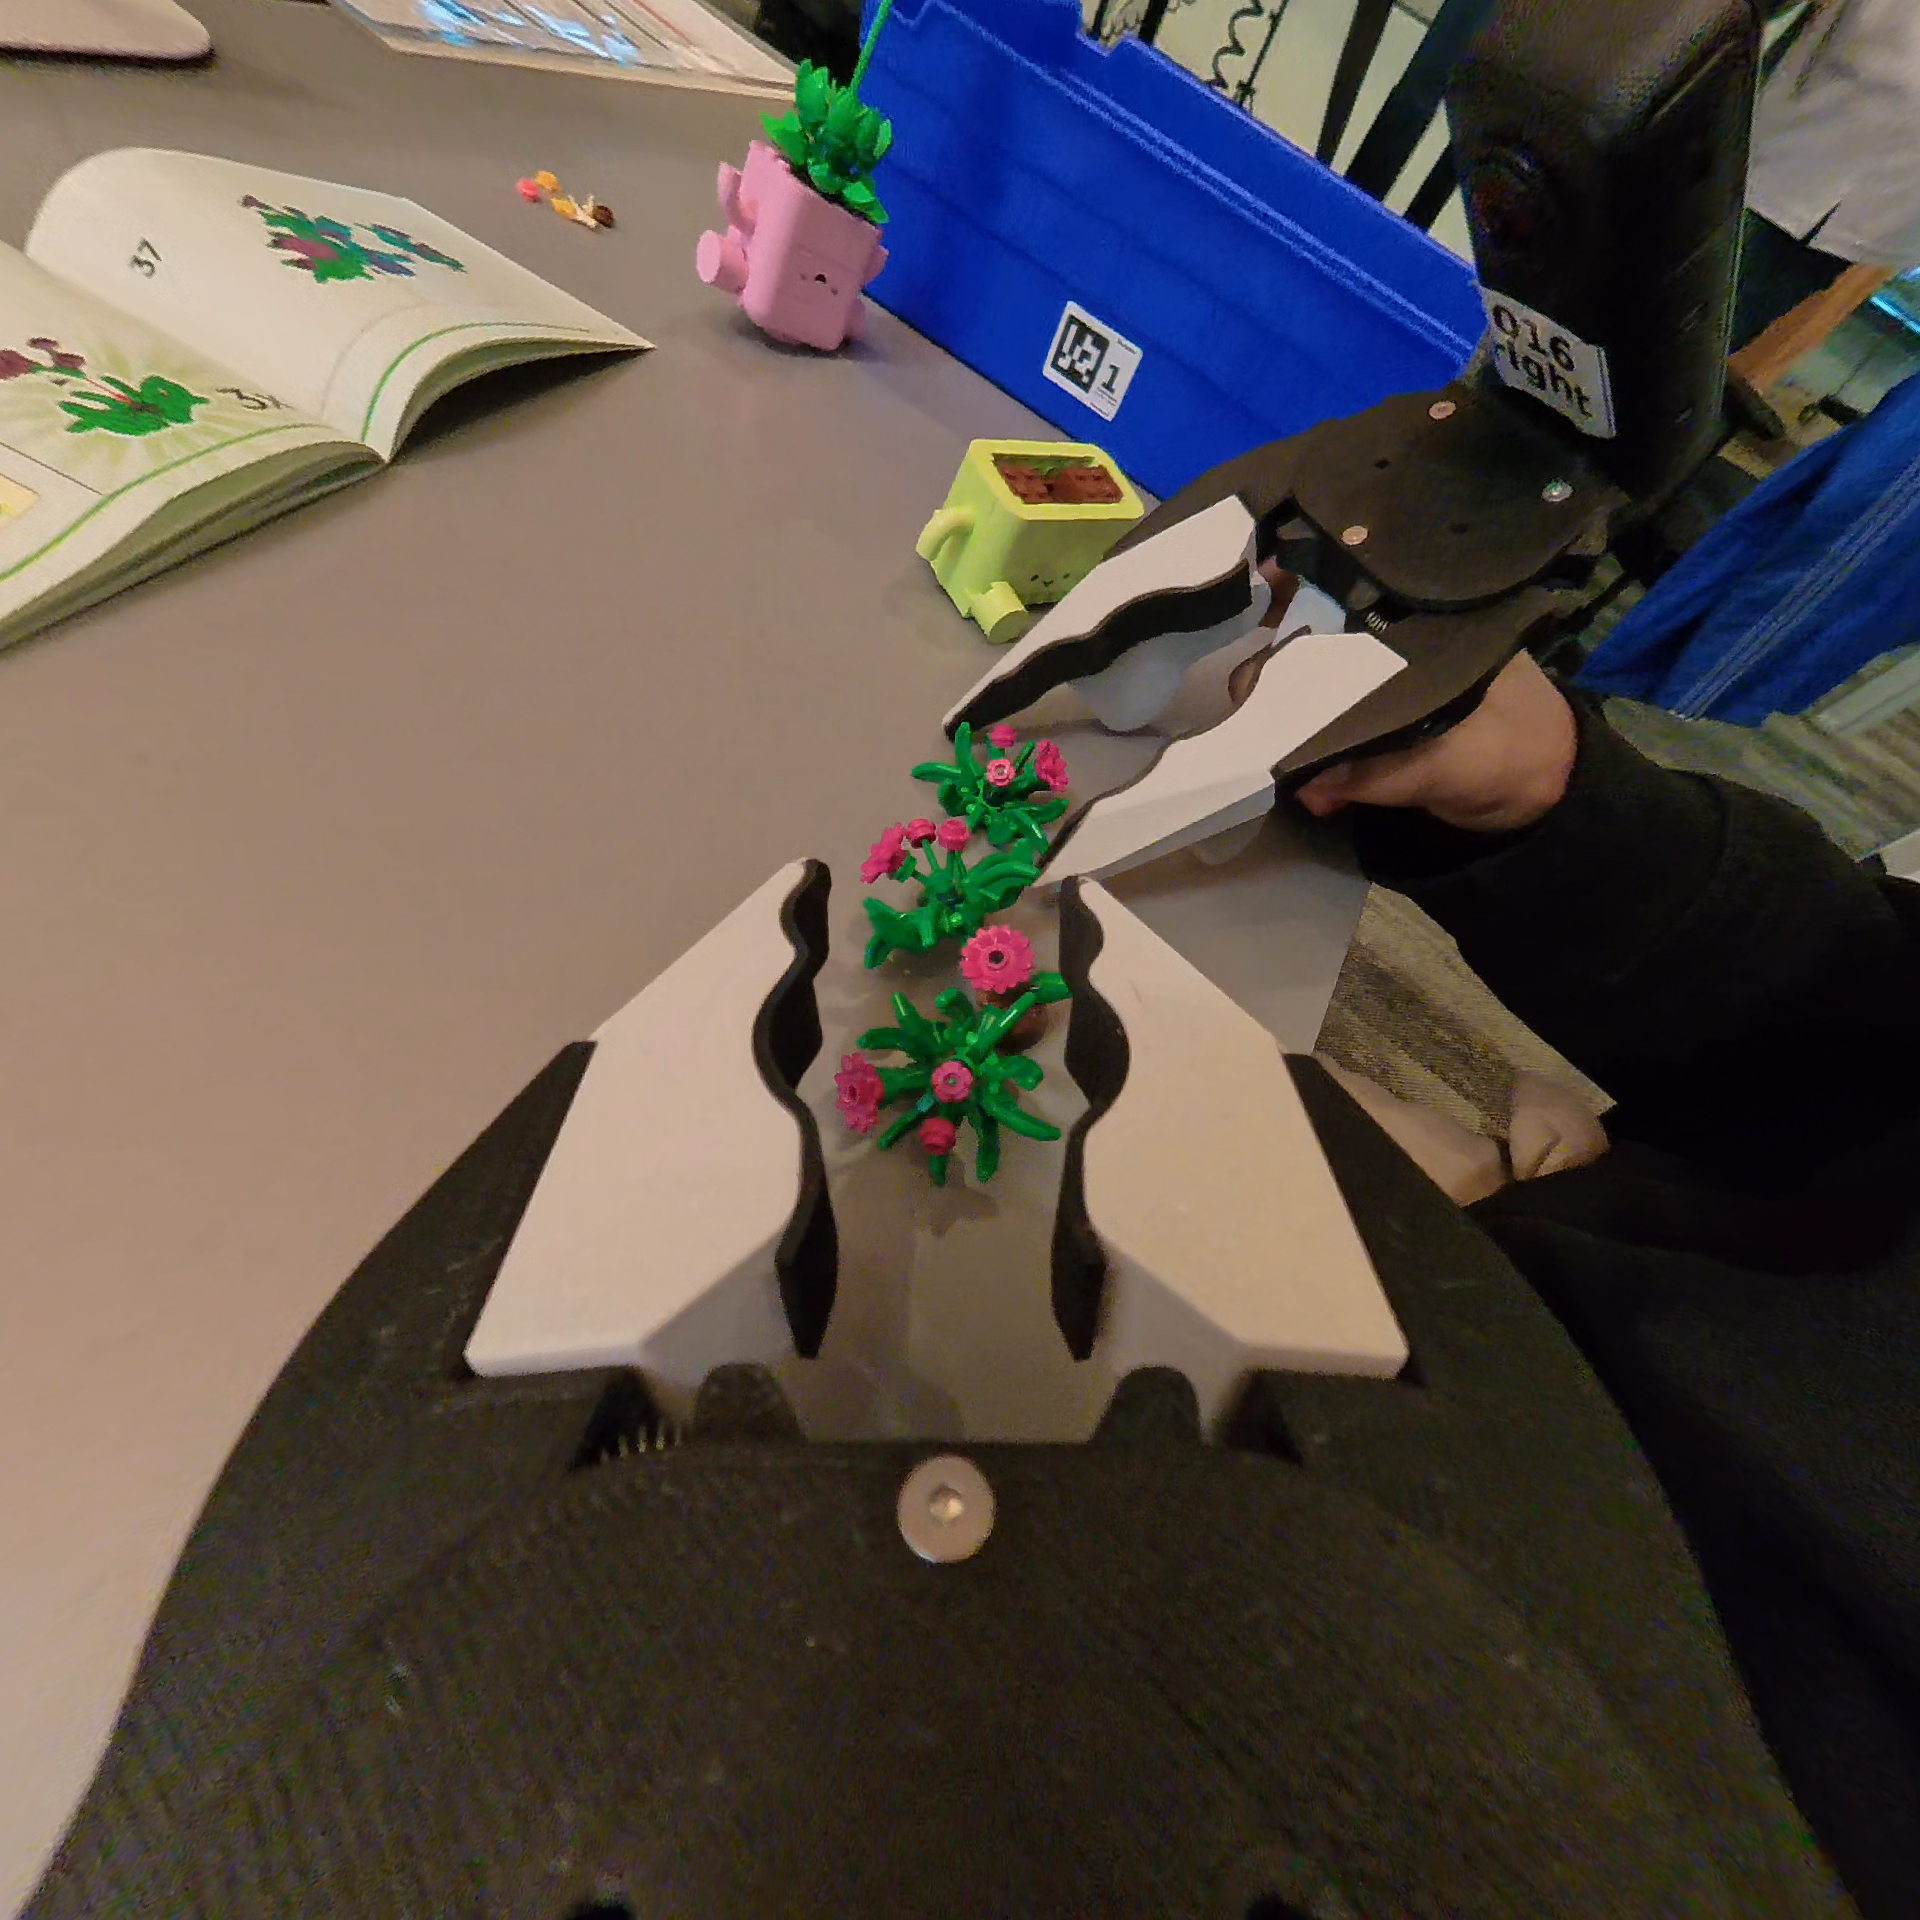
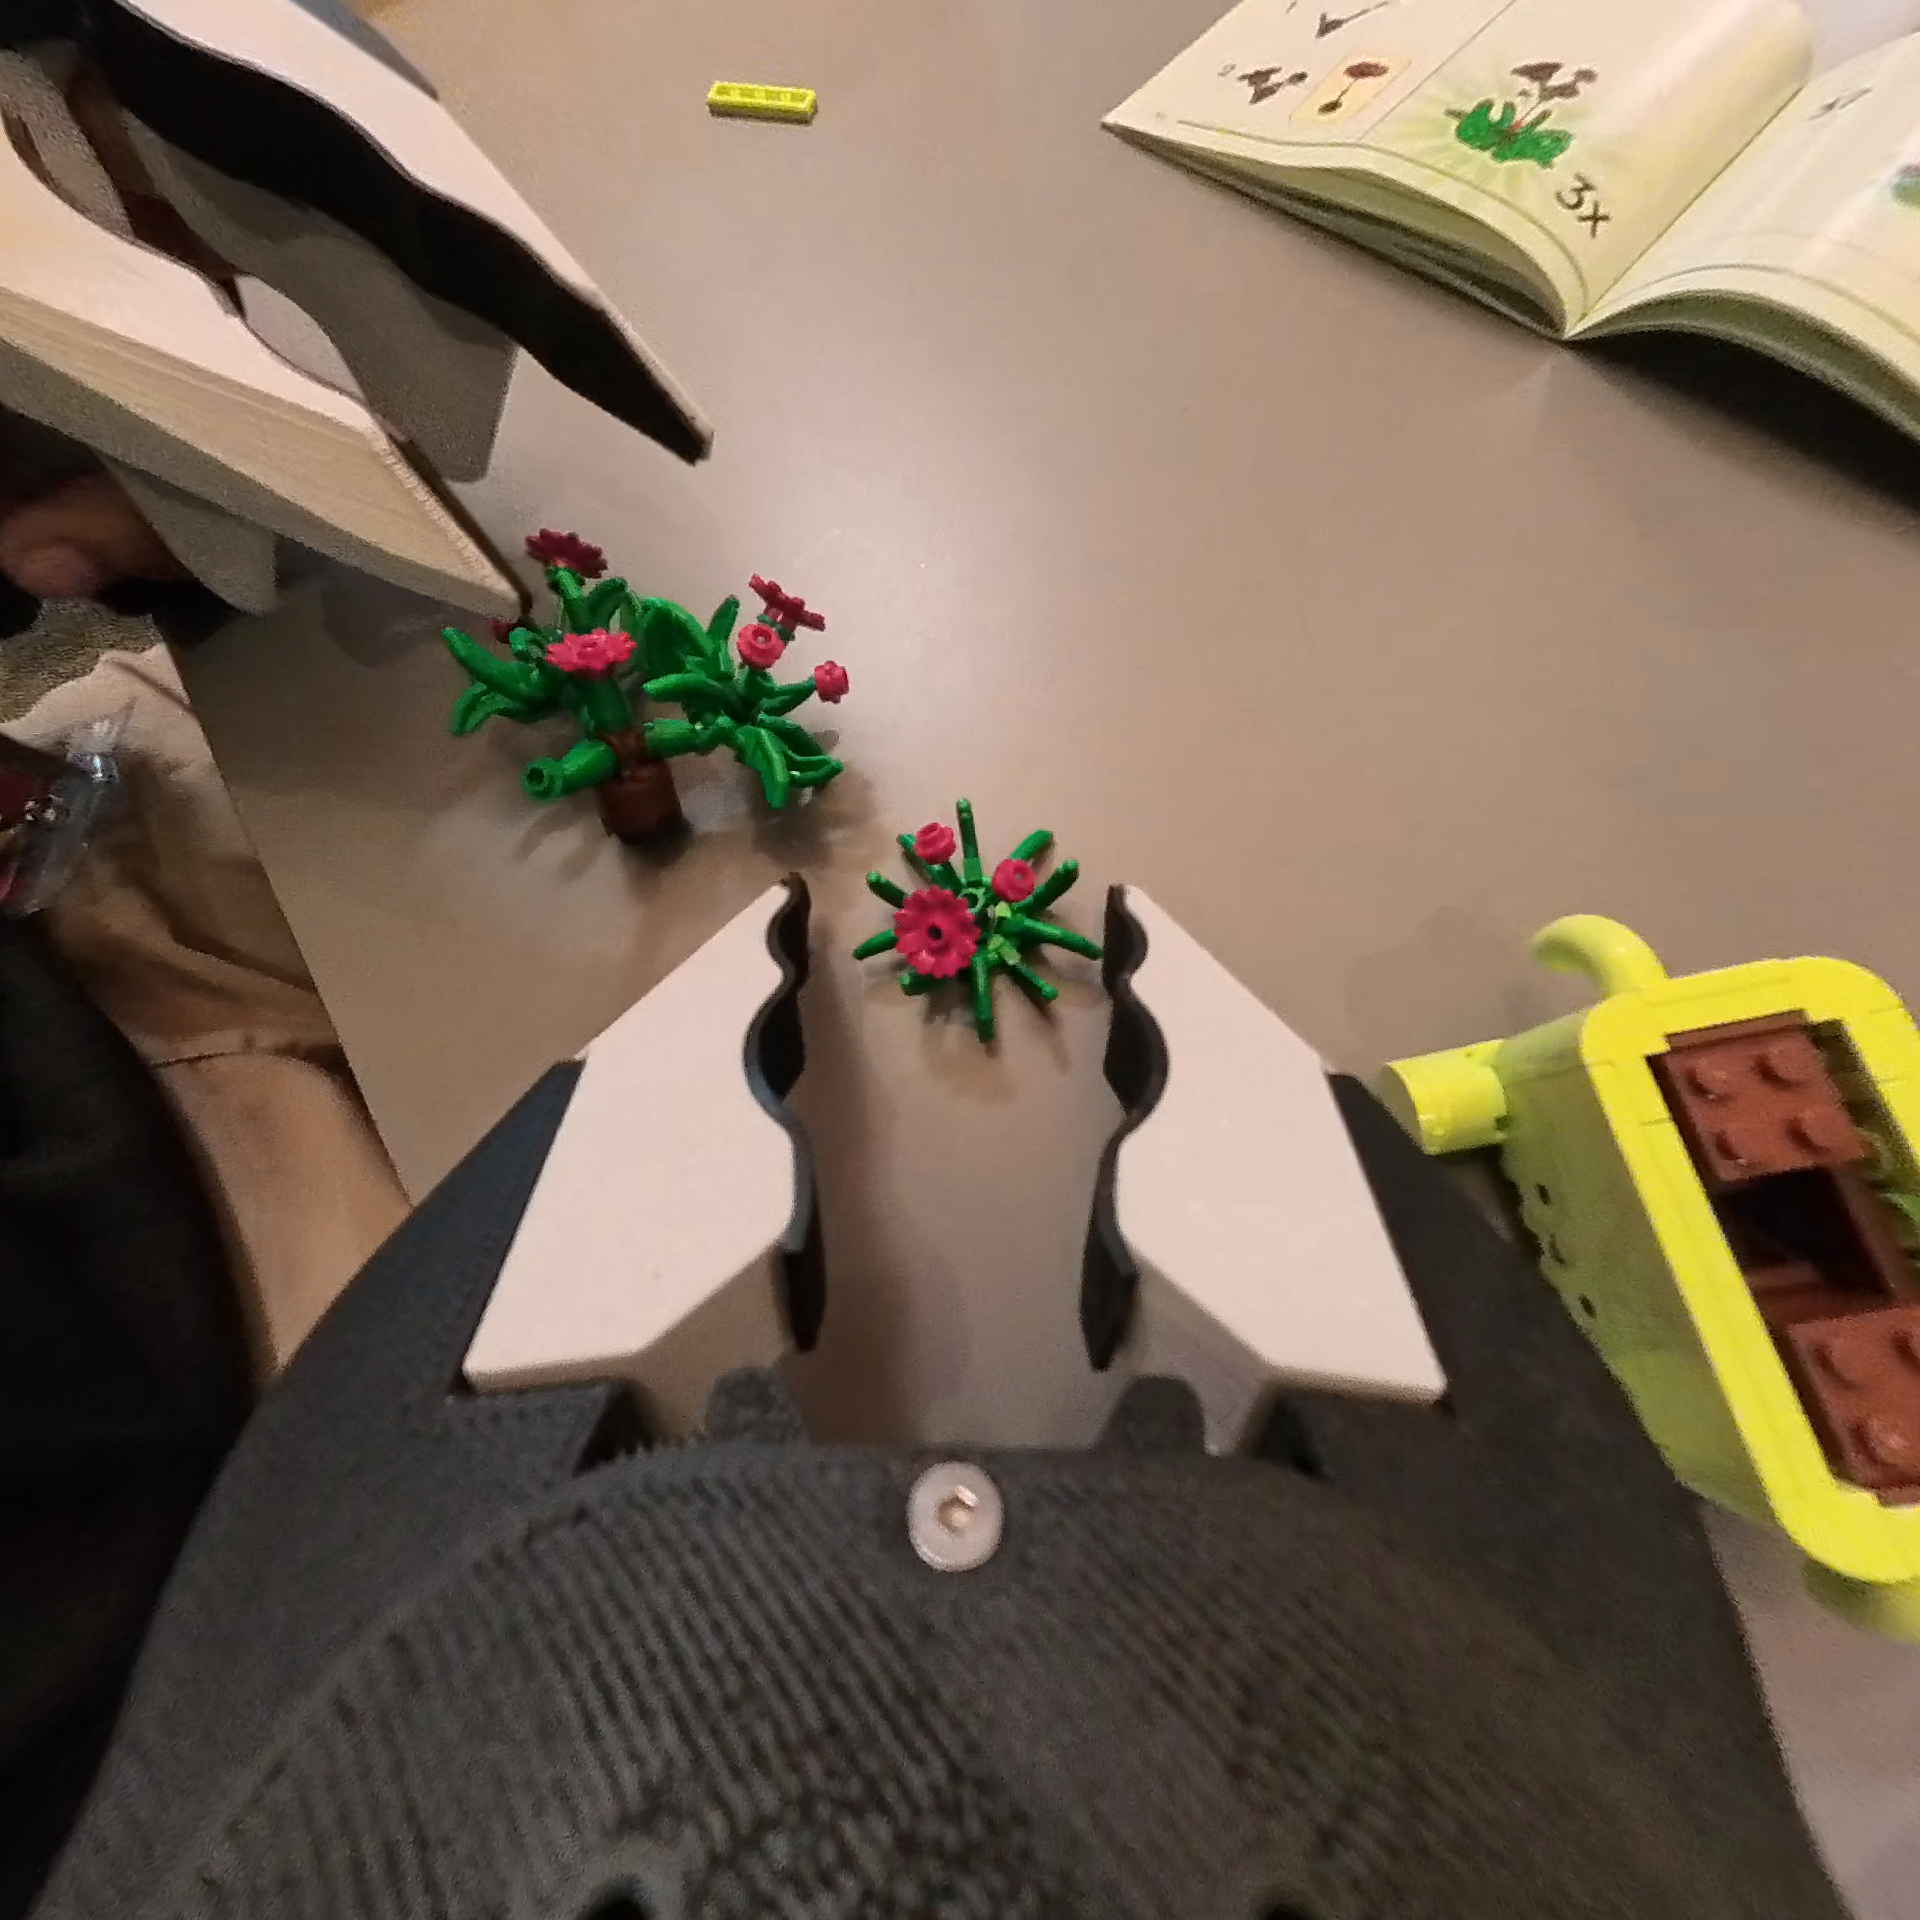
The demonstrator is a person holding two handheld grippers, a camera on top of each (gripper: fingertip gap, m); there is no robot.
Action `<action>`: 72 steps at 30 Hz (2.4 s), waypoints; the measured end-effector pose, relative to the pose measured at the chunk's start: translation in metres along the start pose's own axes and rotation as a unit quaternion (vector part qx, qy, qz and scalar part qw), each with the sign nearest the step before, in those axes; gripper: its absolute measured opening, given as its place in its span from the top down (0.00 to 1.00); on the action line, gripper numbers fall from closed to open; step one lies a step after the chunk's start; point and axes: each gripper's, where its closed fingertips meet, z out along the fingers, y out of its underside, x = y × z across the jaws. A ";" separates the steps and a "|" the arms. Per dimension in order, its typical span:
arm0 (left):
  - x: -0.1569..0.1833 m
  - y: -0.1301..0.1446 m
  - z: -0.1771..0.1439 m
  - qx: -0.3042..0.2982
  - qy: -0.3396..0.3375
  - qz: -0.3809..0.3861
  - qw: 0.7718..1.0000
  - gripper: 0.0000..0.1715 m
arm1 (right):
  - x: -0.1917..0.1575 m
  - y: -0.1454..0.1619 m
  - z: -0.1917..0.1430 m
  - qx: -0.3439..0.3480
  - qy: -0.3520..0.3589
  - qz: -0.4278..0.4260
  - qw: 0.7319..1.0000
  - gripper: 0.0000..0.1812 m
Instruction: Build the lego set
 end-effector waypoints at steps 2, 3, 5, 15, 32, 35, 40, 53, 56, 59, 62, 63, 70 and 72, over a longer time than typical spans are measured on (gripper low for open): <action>0.000 0.000 0.000 0.001 0.000 0.000 1.000 0.75 | 0.001 0.000 0.000 0.001 0.001 0.002 1.000 0.73; 0.000 -0.001 -0.001 0.003 0.000 0.000 1.000 0.75 | 0.001 -0.001 -0.001 0.003 0.003 0.002 1.000 0.76; -0.001 -0.001 -0.001 0.006 -0.004 0.000 1.000 0.74 | 0.001 -0.002 -0.002 0.007 0.005 0.000 1.000 0.79; 0.004 0.013 0.000 -0.044 -0.009 0.060 0.997 0.64 | 0.012 -0.003 -0.015 0.038 0.028 0.038 0.998 0.84; -0.007 0.049 0.015 -0.172 -0.100 0.172 0.965 0.58 | -0.020 -0.032 -0.039 0.155 -0.145 0.161 0.964 0.84; -0.006 0.050 0.015 -0.174 -0.104 0.182 0.962 0.61 | -0.041 -0.046 -0.046 0.196 -0.216 0.171 0.941 0.84; -0.008 0.050 0.015 -0.178 -0.098 0.164 0.965 0.69 | -0.055 -0.048 -0.045 0.201 -0.203 0.130 0.949 0.84; -0.008 0.050 0.015 -0.176 -0.110 0.178 0.962 0.77 | -0.070 -0.032 -0.013 0.119 -0.027 -0.042 0.992 0.84; -0.008 0.049 0.015 -0.175 -0.112 0.183 0.961 0.77 | -0.069 -0.032 -0.012 0.117 -0.022 -0.043 0.992 0.84; -0.008 0.050 0.015 -0.175 -0.110 0.181 0.961 0.77 | -0.067 -0.033 -0.013 0.120 -0.023 -0.034 0.992 0.84; -0.008 0.050 0.015 -0.176 -0.109 0.180 0.962 0.77 | -0.064 -0.033 -0.013 0.119 -0.023 -0.021 0.992 0.84; -0.008 0.050 0.015 -0.176 -0.109 0.179 0.962 0.77 | -0.063 -0.032 -0.012 0.116 -0.024 -0.018 0.993 0.84; -0.008 0.050 0.015 -0.176 -0.108 0.178 0.962 0.77 | -0.063 -0.032 -0.011 0.113 -0.032 -0.008 0.993 0.84; -0.007 0.050 0.015 -0.177 -0.106 0.177 0.962 0.77 | -0.063 -0.032 -0.011 0.113 -0.033 -0.009 0.993 0.84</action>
